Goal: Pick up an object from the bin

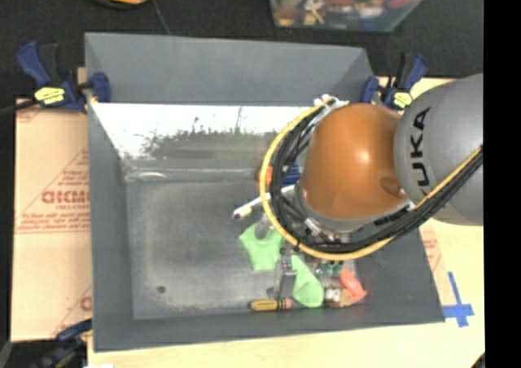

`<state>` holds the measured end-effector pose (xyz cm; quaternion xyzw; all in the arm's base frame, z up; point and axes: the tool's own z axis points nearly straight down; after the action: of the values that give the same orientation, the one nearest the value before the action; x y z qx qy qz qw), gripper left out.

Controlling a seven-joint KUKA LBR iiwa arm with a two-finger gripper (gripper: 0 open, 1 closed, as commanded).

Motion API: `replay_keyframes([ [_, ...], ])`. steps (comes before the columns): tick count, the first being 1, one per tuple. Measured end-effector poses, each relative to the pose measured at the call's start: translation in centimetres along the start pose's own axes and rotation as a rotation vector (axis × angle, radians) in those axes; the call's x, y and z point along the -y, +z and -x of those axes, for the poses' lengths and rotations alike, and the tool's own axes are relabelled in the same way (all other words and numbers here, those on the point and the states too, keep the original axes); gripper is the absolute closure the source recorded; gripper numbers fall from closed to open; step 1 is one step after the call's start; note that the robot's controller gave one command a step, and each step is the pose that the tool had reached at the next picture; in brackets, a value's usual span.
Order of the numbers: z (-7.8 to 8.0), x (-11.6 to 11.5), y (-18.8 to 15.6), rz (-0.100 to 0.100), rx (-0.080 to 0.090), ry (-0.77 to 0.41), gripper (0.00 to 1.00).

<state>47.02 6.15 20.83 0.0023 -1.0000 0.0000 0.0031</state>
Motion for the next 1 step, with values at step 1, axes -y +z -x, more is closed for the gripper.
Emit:
replay_keyframes([
  [1,0.16,0.04,-0.44,0.001,0.009,0.004,0.00],
])
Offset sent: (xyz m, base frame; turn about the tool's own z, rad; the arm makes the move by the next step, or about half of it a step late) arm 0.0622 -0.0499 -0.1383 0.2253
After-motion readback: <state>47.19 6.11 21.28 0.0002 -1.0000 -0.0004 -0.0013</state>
